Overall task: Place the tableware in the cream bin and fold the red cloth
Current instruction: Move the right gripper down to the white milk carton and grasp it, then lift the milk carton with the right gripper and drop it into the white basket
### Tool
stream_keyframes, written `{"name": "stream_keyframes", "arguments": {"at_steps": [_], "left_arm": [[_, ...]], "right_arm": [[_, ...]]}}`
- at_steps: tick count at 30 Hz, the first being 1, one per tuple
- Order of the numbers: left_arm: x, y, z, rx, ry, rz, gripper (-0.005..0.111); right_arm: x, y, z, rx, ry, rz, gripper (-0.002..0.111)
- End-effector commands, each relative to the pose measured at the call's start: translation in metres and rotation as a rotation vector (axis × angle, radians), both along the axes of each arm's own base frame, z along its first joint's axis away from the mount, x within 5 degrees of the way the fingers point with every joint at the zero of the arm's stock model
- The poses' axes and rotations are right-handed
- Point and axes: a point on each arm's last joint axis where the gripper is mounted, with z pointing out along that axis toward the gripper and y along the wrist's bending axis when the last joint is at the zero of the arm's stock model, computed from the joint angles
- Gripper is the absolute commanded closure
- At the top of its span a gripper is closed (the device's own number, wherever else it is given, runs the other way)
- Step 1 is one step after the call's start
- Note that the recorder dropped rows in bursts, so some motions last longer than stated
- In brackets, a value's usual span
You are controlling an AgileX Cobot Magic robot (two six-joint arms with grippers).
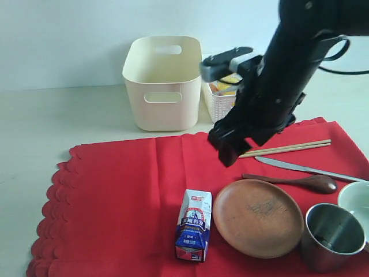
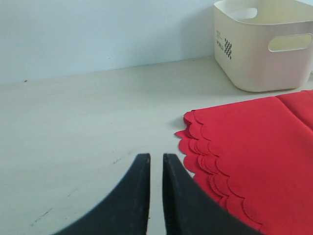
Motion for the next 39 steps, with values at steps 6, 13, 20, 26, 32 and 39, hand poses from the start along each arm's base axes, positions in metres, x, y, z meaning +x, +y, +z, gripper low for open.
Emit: {"name": "stream_keyframes", "arguments": {"at_steps": [6,13,20,26,32,39], "left_arm": [[0.000,0.000,0.001,0.007,-0.012,-0.006,0.095],[0.000,0.000,0.001,0.007,-0.012,-0.006,0.095],[0.000,0.000,0.001,0.007,-0.012,-0.006,0.095],[0.000,0.000,0.001,0.007,-0.012,-0.006,0.095],[0.000,0.000,0.001,0.007,-0.012,-0.006,0.095],[0.000,0.000,0.001,0.007,-0.012,-0.006,0.095]], "right_arm": [[-0.033,0.063,-0.037,-0.055,0.041,-0.010,0.039],[-0.031,0.071,-0.065,-0.083,0.103,-0.148,0.028],[-0.024,0.079,-0.087,-0.045,0.109,-0.278,0.028],[-0.023,0.080,-0.108,-0.086,0.144,-0.321,0.030],[-0.020,0.083,-0.112,-0.058,0.129,-0.333,0.070],[-0.021,0.082,-0.089,-0.008,0.089,-0.314,0.108]]}}
